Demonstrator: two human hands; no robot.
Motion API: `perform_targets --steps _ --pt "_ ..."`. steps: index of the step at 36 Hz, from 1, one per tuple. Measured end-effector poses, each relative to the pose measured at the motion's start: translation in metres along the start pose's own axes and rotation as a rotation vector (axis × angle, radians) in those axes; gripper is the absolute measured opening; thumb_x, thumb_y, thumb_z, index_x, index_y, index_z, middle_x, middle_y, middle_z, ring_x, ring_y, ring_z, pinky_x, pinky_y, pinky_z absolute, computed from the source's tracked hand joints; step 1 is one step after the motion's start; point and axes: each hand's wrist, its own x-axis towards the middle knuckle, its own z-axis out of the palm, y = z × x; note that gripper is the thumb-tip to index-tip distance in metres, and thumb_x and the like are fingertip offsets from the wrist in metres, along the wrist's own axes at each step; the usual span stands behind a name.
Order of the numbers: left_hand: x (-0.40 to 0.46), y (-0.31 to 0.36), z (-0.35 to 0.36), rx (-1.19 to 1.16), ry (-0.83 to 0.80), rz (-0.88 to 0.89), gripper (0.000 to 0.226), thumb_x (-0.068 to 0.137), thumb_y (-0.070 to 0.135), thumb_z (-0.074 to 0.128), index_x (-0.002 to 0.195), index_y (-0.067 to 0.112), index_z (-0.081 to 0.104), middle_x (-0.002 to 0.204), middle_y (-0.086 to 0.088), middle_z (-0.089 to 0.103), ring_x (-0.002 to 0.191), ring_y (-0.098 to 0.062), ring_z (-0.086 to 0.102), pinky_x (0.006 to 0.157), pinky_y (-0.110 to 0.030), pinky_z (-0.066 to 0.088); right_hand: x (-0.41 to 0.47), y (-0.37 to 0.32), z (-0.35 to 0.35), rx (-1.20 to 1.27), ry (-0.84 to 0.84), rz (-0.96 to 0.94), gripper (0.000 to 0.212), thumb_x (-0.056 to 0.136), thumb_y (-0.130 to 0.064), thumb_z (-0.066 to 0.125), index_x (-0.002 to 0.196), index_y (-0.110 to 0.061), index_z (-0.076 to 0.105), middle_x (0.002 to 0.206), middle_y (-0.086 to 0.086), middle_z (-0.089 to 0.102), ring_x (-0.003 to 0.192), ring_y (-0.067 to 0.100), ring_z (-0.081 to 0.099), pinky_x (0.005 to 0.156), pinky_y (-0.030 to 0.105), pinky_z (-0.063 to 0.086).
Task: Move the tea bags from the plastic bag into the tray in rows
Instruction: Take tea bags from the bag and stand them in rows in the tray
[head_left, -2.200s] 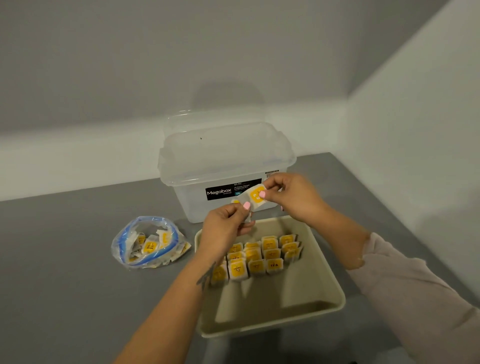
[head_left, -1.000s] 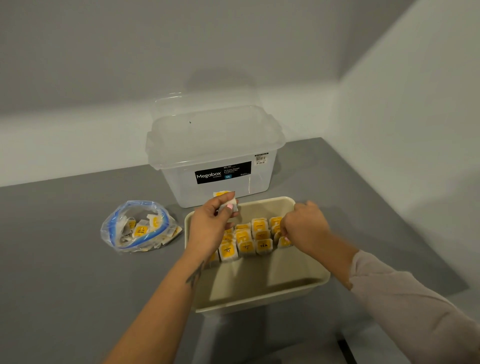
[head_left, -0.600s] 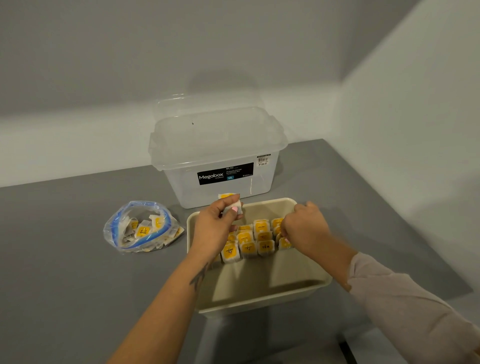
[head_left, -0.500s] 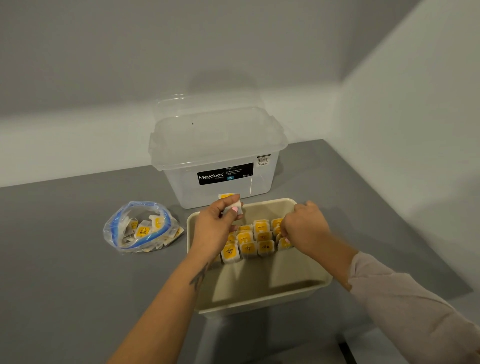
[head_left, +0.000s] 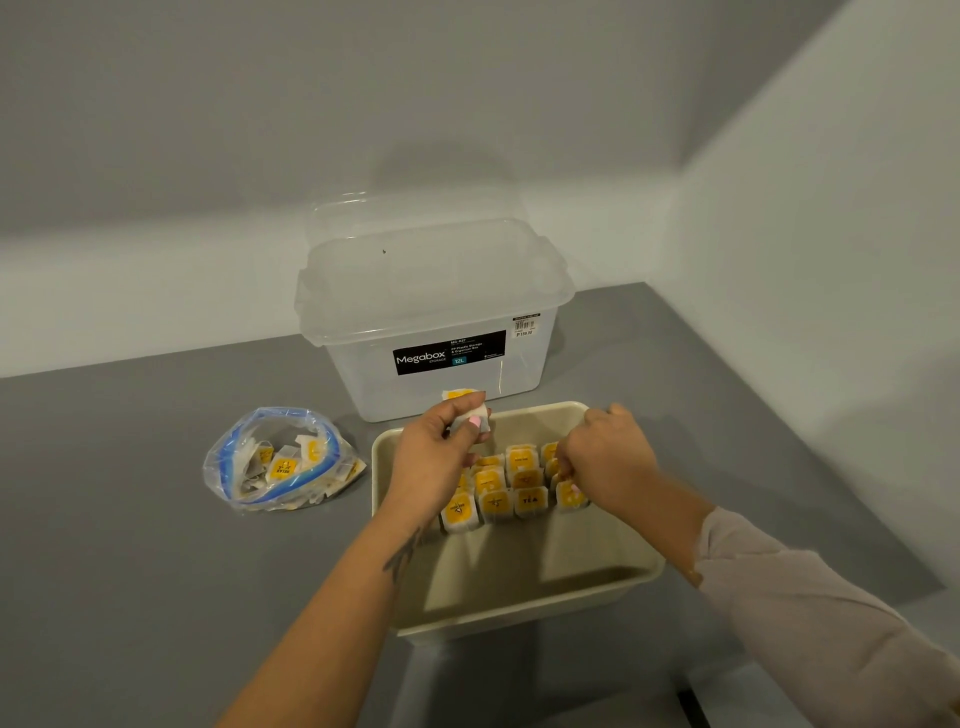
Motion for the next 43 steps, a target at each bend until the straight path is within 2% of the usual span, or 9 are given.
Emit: perform_targets --steps 9,12,15,20,23,30,32,36,43 --pt "0.006 0.000 0.003 0.078 -0.107 0.038 0.031 0.097 0.007 0.046 0.105 0.033 0.061 0.111 0.004 0.063 0.095 -0.006 0.063 0.074 -0.019 0.055 0.003 0.016 -0.014 0.375 0.132 0.108 0.006 0.089 -0.024 0.057 0.088 -0.030 0.058 0.090 -0.008 0.064 0.095 0.015 0.052 0.086 0.030 0.030" --pt "0.007 0.000 0.009 0.133 -0.160 0.042 0.026 0.096 0.005 0.048 0.097 0.030 0.054 0.110 -0.004 0.062 0.090 -0.010 0.064 0.071 -0.021 0.057 0.005 0.023 -0.027 0.683 0.179 0.180 0.007 0.091 -0.029 0.058 0.097 -0.028 0.062 0.096 -0.006 0.067 0.096 0.015 0.057 0.092 0.030 0.035" --pt "0.009 0.000 0.016 0.123 -0.184 0.037 0.025 0.095 0.002 0.049 0.097 0.025 0.038 0.104 -0.012 0.065 0.085 -0.016 0.066 0.069 -0.025 0.057 0.004 0.023 -0.042 0.983 0.188 0.163 0.021 0.094 -0.030 0.056 0.113 -0.024 0.063 0.106 -0.004 0.065 0.096 0.013 0.058 0.080 0.025 0.041" --pt "0.008 0.006 0.026 0.200 -0.261 0.046 0.033 0.093 0.005 0.053 0.109 0.022 0.028 0.098 -0.005 0.070 0.084 -0.021 0.066 0.079 -0.037 0.057 0.003 0.020 -0.057 1.096 0.109 0.093 0.033 0.094 -0.025 0.057 0.127 -0.024 0.058 0.117 -0.003 0.062 0.100 0.009 0.053 0.082 0.021 0.038" --pt "0.005 0.007 0.031 0.256 -0.298 0.051 0.046 0.093 0.010 0.055 0.122 0.027 0.024 0.096 0.002 0.070 0.086 -0.014 0.066 0.085 -0.035 0.055 0.003 0.018 -0.057 1.061 0.070 0.101 0.034 0.092 -0.022 0.061 0.126 -0.024 0.059 0.115 -0.002 0.063 0.102 0.012 0.058 0.086 0.023 0.045" --pt "0.001 0.000 0.039 0.237 -0.247 0.014 0.052 0.087 0.016 0.065 0.128 0.019 0.034 0.088 0.000 0.072 0.083 -0.011 0.069 0.084 -0.035 0.055 -0.004 0.025 -0.052 0.993 0.096 0.098 0.010 0.084 -0.018 0.070 0.093 -0.020 0.071 0.081 -0.009 0.064 0.079 0.010 0.060 0.063 0.018 0.041" --pt "0.000 -0.001 0.041 0.297 -0.248 0.009 0.052 0.084 0.022 0.070 0.125 0.020 0.039 0.087 0.001 0.070 0.083 -0.011 0.068 0.075 -0.028 0.054 -0.007 0.027 -0.051 0.905 0.100 0.087 0.011 0.084 -0.021 0.069 0.094 -0.021 0.073 0.087 -0.006 0.068 0.084 0.012 0.062 0.068 0.018 0.042" --pt "0.001 -0.004 0.039 0.358 -0.260 0.001 0.054 0.077 0.020 0.076 0.122 0.023 0.046 0.097 0.002 0.070 0.084 -0.009 0.064 0.065 -0.017 0.049 -0.011 0.031 -0.046 0.570 0.057 0.057 0.016 0.092 -0.030 0.059 0.102 -0.032 0.071 0.101 -0.008 0.069 0.098 0.013 0.056 0.095 0.031 0.032" --pt "0.005 -0.009 0.029 0.385 -0.208 0.023 0.041 0.081 0.009 0.070 0.115 0.024 0.053 0.096 0.011 0.067 0.069 0.003 0.060 0.062 -0.008 0.045 -0.016 0.028 -0.026 0.232 0.016 -0.057 0.019 0.094 -0.026 0.055 0.107 -0.035 0.067 0.102 -0.004 0.063 0.100 0.016 0.051 0.087 0.029 0.031"
